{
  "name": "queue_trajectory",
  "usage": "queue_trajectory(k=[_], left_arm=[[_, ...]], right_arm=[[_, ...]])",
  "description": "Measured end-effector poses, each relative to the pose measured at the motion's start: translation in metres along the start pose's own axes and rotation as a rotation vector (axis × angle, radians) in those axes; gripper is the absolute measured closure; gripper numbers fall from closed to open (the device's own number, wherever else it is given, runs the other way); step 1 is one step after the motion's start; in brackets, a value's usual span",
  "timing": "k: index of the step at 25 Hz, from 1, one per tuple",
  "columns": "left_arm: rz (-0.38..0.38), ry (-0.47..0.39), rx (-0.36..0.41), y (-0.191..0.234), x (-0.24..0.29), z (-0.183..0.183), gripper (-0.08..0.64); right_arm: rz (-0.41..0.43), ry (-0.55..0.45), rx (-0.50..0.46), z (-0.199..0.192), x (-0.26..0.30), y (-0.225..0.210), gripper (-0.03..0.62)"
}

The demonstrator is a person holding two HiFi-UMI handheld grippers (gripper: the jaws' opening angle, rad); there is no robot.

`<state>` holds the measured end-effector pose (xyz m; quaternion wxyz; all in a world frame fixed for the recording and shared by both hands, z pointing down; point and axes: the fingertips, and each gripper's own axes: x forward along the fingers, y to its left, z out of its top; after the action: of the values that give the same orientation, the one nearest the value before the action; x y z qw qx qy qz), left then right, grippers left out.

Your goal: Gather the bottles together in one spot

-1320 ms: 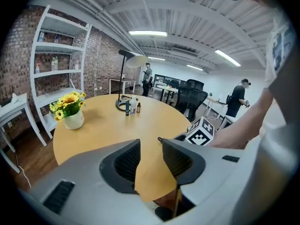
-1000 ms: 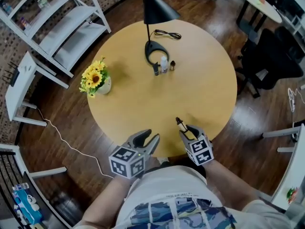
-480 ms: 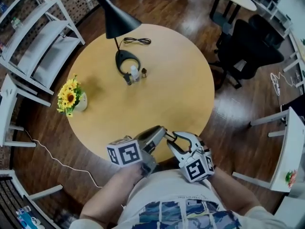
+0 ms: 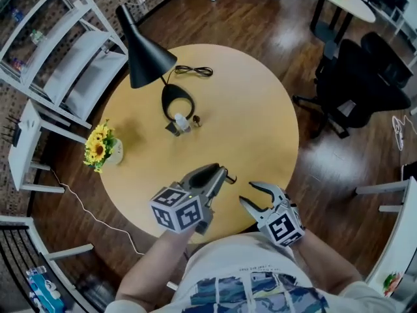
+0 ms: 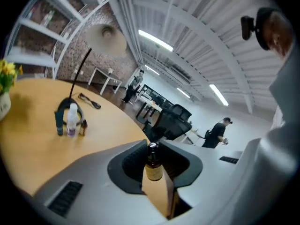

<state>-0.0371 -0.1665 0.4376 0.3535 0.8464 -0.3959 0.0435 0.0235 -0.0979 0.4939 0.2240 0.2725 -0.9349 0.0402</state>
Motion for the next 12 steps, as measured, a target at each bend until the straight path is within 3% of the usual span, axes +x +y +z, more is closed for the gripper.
queue_trajectory(k=[4,7,9,12], left_arm=[[0.222,-0.052,0.257,0.027,0.048,0.038,0.486],[0.363,-0.088,0.392,0.055,0.075,0.066,0.486],[0.444,-0.102,0.432,0.077,0.089,0.076,0.486],[0.54,-0.117,0.425,0.108,0.11,0.078,0.486]], right_arm=[[0.047,-0.001,0.165,-0.015,-0.011,-0.058,0.378],[0.067,-0.043,0.246,-0.008,-0.011,-0.091,0.357],[0.086,-0.034,0.263,-0.007,-0.011,-0.103,0.323],[0.118,0.006,0.286,-0.02,-0.019,-0.117,0.322]])
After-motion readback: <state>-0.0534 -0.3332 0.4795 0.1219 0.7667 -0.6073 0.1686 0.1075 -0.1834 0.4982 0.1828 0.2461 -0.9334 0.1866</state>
